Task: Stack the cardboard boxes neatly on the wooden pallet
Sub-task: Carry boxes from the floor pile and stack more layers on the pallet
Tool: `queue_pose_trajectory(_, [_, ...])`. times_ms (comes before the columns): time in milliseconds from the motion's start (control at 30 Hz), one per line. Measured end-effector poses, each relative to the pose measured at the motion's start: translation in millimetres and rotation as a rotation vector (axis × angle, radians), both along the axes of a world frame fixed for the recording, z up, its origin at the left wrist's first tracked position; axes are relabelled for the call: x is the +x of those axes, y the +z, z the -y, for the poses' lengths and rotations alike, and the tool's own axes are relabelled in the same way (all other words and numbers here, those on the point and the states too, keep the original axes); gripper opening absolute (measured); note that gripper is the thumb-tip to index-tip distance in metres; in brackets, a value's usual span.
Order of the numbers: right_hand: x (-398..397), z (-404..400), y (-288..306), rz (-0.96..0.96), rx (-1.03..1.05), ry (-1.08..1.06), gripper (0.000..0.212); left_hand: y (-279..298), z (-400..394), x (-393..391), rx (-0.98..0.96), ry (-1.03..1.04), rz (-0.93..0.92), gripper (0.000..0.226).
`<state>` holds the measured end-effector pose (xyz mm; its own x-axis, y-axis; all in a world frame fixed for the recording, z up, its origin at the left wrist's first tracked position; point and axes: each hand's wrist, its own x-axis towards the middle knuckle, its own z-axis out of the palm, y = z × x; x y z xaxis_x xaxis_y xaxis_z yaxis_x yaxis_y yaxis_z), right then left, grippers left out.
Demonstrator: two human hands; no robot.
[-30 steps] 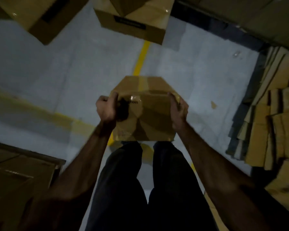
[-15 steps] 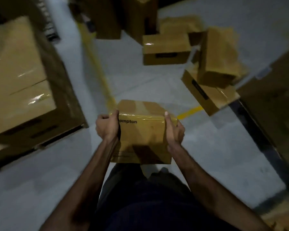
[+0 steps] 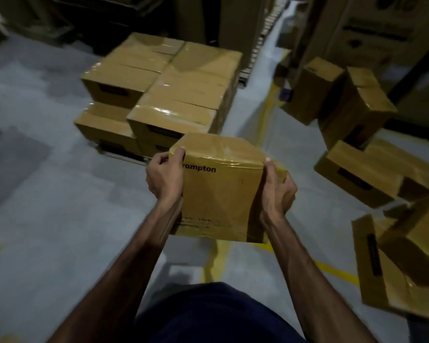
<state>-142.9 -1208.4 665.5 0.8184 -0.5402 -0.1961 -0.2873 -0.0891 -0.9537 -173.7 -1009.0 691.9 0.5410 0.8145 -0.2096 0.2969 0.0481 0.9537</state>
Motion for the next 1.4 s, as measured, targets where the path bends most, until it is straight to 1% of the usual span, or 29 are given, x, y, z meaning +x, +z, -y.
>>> queue_pose_trajectory(67, [-6.1, -38.7, 17.8, 0.047, 0.021, 0.034, 0.052, 18.5, -32.8, -17.2, -0.003, 0.053, 0.057, 0.035])
queue_pose_trajectory(100, [-9.0, -60.1, 24.9, 0.069, 0.032, 0.055, 0.051, 26.6, -51.2, -25.8, -0.006, 0.084, 0.084, 0.032])
queue_pose_trajectory(200, [-19.9, -128.6, 42.0, 0.134, 0.044, 0.151, 0.036, 44.6, -113.2, -54.6, 0.003, 0.198, 0.117, 0.029])
queue_pose_trajectory(300, [-33.3, -199.6, 55.2, 0.193, 0.037, 0.246, 0.035, 52.4, -177.4, -85.8, -0.006, 0.300, 0.164, 0.031])
queue_pose_trajectory(333, [-37.1, -221.9, 57.3, 0.205, 0.044, 0.272, 0.038, 53.6, -196.6, -95.5, 0.002, 0.325, 0.175, 0.031])
queue_pose_trajectory(433, [-45.4, -284.7, 61.5, 0.200, 0.058, 0.332, 0.070, 59.0, -249.9, -117.1, 0.035, 0.374, 0.202, 0.029])
queue_pose_trajectory(467, [-46.8, -298.5, 61.1, 0.192, 0.066, 0.340, 0.073, 60.9, -262.6, -120.5, 0.046, 0.381, 0.205, 0.028])
queue_pose_trajectory(500, [-49.4, -313.9, 62.3, 0.192, 0.074, 0.356, 0.071, 62.3, -277.3, -124.1, 0.055, 0.390, 0.207, 0.028])
queue_pose_trajectory(567, [-53.4, -342.2, 66.4, 0.208, 0.082, 0.391, 0.060, 63.1, -305.0, -129.5, 0.066, 0.414, 0.206, 0.027])
queue_pose_trajectory(667, [-47.2, -386.3, 65.9, 0.233, 0.109, 0.451, 0.059, 59.4, -346.6, -131.2, 0.059, 0.465, 0.209, 0.027])
queue_pose_trajectory(833, [-20.1, -468.3, 53.3, 0.259, 0.124, 0.555, 0.033, 51.2, -416.4, -121.0, 0.065, 0.544, 0.200, 0.025])
queue_pose_trajectory(1000, [19.0, -564.0, 42.2, 0.259, 0.133, 0.614, 0.028, 44.0, -505.4, -90.1, 0.085, 0.596, 0.194, 0.028])
queue_pose_trajectory(1067, [35.8, -607.9, 39.8, 0.223, 0.154, 0.625, 0.035, 43.5, -545.9, -74.9, 0.086, 0.615, 0.176, 0.033])
queue_pose_trajectory(1167, [57.8, -678.3, 43.7, 0.147, 0.147, 0.656, 0.070, 46.6, -608.3, -58.5, 0.094, 0.669, 0.144, 0.038])
queue_pose_trajectory(1200, [63.4, -701.4, 45.7, 0.137, 0.138, 0.684, 0.075, 48.2, -628.6, -55.1, 0.096, 0.687, 0.141, 0.038])
queue_pose_trajectory(1367, [83.7, -813.0, 50.8, 0.136, 0.151, 0.799, 0.084, 52.4, -727.2, -43.9, 0.094, 0.772, 0.116, 0.027])
queue_pose_trajectory(1400, [86.2, -832.8, 50.1, 0.135, 0.156, 0.806, 0.083, 52.2, -746.9, -41.7, 0.084, 0.784, 0.116, 0.026])
